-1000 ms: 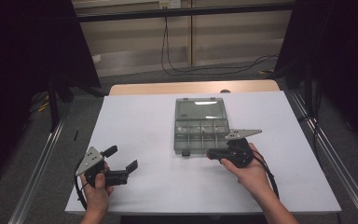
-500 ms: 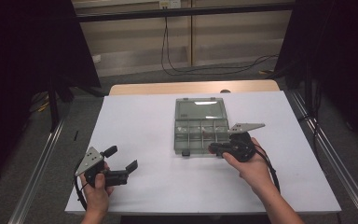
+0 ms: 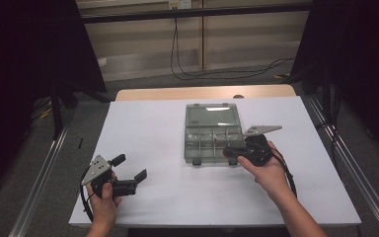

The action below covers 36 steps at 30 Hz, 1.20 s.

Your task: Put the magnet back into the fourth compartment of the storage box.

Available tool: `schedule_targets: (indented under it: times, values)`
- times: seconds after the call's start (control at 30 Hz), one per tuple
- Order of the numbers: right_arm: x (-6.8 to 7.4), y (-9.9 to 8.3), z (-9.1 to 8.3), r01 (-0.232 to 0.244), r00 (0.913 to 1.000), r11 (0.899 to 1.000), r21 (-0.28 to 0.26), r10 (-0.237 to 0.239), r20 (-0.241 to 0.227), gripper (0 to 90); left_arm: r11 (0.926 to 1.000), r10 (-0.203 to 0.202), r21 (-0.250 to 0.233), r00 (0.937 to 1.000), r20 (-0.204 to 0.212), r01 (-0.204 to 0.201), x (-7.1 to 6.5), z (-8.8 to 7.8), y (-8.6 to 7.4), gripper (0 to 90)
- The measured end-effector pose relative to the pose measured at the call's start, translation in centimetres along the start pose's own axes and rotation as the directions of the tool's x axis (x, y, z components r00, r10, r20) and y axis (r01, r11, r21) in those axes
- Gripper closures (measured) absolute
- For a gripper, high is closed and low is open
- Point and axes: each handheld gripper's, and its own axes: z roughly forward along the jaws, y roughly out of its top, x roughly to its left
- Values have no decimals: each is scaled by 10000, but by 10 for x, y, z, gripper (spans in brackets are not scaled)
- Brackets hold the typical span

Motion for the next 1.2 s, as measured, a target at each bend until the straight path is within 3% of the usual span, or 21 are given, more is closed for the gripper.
schedule_targets:
  times: [0.9,1.2]
  values:
    - [-23,14,4,-123,9989,9998,-174,131,450,837,10000,19,90,10000,-7,-19,-3,4,0,0]
    - [-37,14,8,-498,9974,9982,-319,514,506,837,9999,2,106,10000,-3,-2,-4,6,-1,0]
